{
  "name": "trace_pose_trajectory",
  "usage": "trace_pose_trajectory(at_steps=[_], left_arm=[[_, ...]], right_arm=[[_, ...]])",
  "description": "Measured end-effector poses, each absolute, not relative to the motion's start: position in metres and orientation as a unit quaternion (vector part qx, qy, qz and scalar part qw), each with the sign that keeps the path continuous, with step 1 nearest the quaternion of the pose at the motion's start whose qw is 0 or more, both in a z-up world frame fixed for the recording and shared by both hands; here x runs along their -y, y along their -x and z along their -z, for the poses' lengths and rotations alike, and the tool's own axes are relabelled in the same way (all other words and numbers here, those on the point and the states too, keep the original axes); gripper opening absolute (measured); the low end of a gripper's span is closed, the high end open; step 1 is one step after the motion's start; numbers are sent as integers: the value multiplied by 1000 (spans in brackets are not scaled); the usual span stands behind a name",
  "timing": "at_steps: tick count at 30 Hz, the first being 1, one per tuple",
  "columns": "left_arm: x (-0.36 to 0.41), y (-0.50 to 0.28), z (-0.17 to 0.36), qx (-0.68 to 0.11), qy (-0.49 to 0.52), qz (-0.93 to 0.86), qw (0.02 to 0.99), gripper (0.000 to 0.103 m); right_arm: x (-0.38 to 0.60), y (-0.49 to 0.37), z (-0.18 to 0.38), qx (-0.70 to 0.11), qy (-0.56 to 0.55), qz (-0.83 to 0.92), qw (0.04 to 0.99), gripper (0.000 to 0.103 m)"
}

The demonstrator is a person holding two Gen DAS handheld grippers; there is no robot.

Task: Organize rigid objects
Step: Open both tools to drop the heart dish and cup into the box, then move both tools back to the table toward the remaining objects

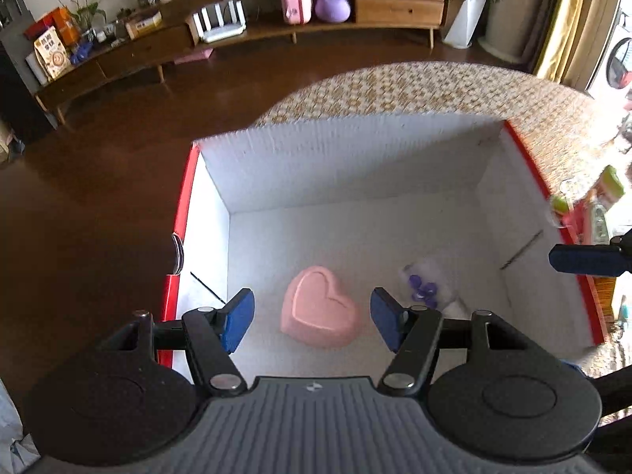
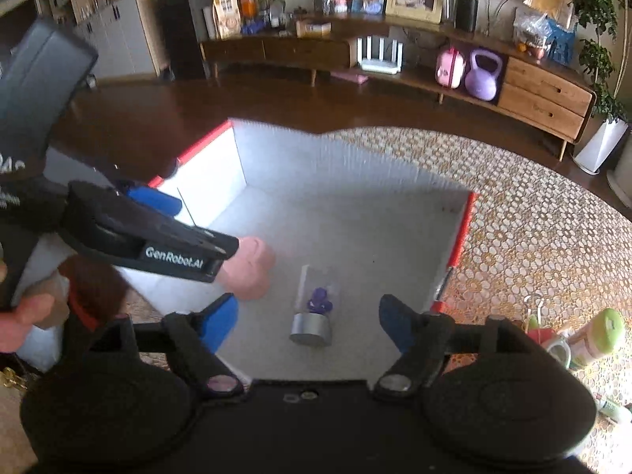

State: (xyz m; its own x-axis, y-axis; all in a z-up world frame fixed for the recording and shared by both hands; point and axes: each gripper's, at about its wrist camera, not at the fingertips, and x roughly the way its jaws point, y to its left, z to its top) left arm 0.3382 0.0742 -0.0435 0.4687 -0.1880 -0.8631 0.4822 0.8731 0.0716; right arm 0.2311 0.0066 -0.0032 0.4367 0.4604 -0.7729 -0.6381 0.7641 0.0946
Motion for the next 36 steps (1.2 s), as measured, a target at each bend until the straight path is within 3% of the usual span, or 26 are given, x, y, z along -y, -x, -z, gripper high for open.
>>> trace_pose_trajectory(at_steps=[12,16,26,28,36], left_arm=[[-68,-285,2,-427,-127,233,864,65],[-63,-266,-5,-410,-121,244,870,72],[-43,-215,-13,-379,-99,285,875,76],[-39,-203,-14,-372,-91,290,877,82],[-16,-159,-7,-348,-71,323,877,82]], right_arm=[[46,-197,-32,-369,67,-340,863,90],[74,-187,-35,-361,47,-335,869,94],[137,-155,-37,-333,7,-326,885,102],[153,-147,-35,-330,1,-317,889,102],[208,-127,-22,-321,-2,-279,905,102]])
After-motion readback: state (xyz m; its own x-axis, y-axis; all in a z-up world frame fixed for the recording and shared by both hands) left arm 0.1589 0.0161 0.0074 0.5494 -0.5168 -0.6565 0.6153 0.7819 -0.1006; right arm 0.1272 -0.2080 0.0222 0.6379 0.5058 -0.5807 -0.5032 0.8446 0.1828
